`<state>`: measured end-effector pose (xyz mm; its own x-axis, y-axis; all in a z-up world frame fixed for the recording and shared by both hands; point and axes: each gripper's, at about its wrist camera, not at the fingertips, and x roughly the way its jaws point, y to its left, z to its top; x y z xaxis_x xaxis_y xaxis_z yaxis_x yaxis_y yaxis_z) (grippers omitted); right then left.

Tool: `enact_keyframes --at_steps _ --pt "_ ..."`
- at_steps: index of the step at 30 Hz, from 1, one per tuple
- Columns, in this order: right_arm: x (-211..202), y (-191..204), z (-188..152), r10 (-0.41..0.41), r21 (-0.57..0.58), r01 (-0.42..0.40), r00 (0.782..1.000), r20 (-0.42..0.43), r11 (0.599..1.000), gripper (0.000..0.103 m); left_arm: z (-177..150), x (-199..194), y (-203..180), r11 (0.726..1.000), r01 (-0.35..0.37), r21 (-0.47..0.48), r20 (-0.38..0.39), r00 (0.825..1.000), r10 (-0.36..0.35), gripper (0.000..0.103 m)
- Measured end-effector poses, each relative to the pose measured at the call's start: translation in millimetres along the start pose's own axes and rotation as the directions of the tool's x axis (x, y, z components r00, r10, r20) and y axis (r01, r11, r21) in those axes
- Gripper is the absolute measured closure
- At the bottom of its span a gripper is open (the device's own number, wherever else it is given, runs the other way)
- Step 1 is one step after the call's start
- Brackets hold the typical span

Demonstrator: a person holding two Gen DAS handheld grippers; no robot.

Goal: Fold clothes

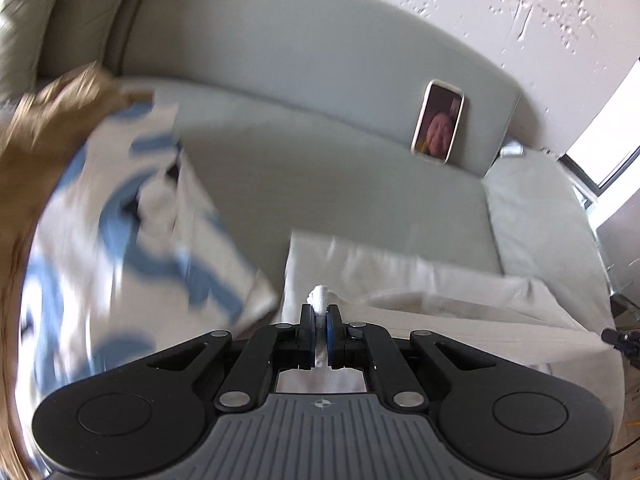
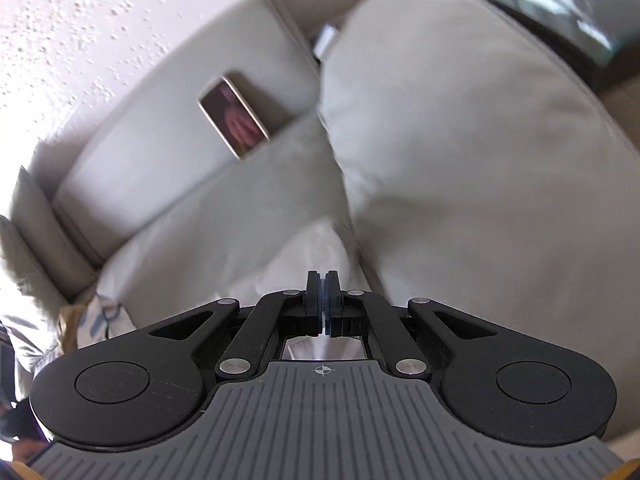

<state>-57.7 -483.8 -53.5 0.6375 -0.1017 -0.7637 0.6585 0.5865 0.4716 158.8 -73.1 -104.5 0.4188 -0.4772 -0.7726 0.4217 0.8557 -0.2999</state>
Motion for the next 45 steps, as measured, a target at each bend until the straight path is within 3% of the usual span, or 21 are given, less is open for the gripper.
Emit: enact_keyframes --at_steps 6,12,13,15,16,18,20,21,23,25,28,32,35,40,45 --pt "5.3 -33.4 -51.2 -0.013 0.077 0.016 0.999 -0.040 0.997 0.102 -33.7 -6.1 5.6 0.999 -0.031 -0.028 -0.011 0.999 0.031 0.099" --pt "-16.3 -41.3 -77.6 -0.032 0.065 0.031 1.000 0.001 0.997 0.103 -53.4 -14.0 11.8 0.998 -0.063 -0.019 -0.045 0.997 0.062 0.098" --pt "-16.2 -41.6 -80.8 -0.048 0.055 0.048 0.999 -0.008 0.997 0.103 -56.0 -14.1 13.5 0.996 -0.082 -0.026 -0.059 0.995 0.080 0.094" --pt "-15.2 -46.0 -87.0 -0.061 0.054 0.063 0.997 -0.045 0.997 0.100 -61.1 -19.6 14.9 0.992 -0.122 -0.041 -0.076 0.990 0.119 0.059" --pt "-15.9 -48.0 -89.8 -0.064 0.065 0.068 0.996 -0.056 0.996 0.090 -64.3 -25.5 14.3 0.989 -0.137 -0.047 -0.062 0.989 0.134 0.058" --pt "-22.1 -46.9 -93.9 -0.055 0.044 0.057 0.998 -0.042 0.997 0.088 -71.1 -40.7 8.5 0.991 -0.129 -0.027 0.020 0.991 0.129 0.058" --pt "-27.3 -38.8 -95.8 -0.017 -0.002 0.017 0.999 -0.045 1.000 0.068 -74.9 -46.6 3.1 0.997 -0.079 -0.016 0.076 0.994 0.080 0.058" --pt "-26.9 -32.3 -95.4 0.004 -0.019 -0.004 0.999 -0.051 1.000 0.065 -76.4 -48.0 0.6 0.999 -0.048 -0.013 0.097 0.994 0.049 0.057" --pt "-22.9 -18.3 -96.0 0.039 -0.041 -0.042 0.997 -0.067 0.998 0.065 -78.1 -43.4 -1.3 0.998 -0.039 -0.042 0.109 0.993 0.043 0.054" --pt "-13.9 -8.3 -97.0 0.058 -0.044 -0.062 0.995 -0.082 0.997 0.065 -78.8 -34.2 -0.8 0.992 -0.099 -0.077 0.093 0.990 0.106 0.054" --pt "-5.7 -8.8 -98.4 0.042 -0.025 -0.045 0.995 -0.088 0.999 0.066 -81.2 -26.4 2.8 0.982 -0.161 -0.094 0.090 0.981 0.170 0.055" --pt "-5.1 -30.2 -90.9 -0.003 0.023 0.005 0.998 -0.065 1.000 0.072 -80.8 -19.9 4.9 0.984 -0.160 -0.072 0.069 0.984 0.165 0.055" --pt "-0.1 -33.7 -84.8 -0.084 -0.056 0.079 0.992 -0.091 0.995 0.071 -80.8 -12.7 1.3 0.984 -0.173 -0.037 0.056 0.983 0.175 0.055" --pt "22.7 -24.8 -87.0 -0.118 -0.191 0.080 0.973 -0.198 0.978 0.068 -82.5 -1.3 -8.2 0.977 -0.212 0.019 0.047 0.976 0.211 0.058" --pt "43.3 -22.6 -90.6 -0.181 -0.237 0.128 0.959 -0.218 0.963 0.068 -83.9 1.6 -11.7 0.971 -0.236 0.044 0.053 0.971 0.234 0.059"
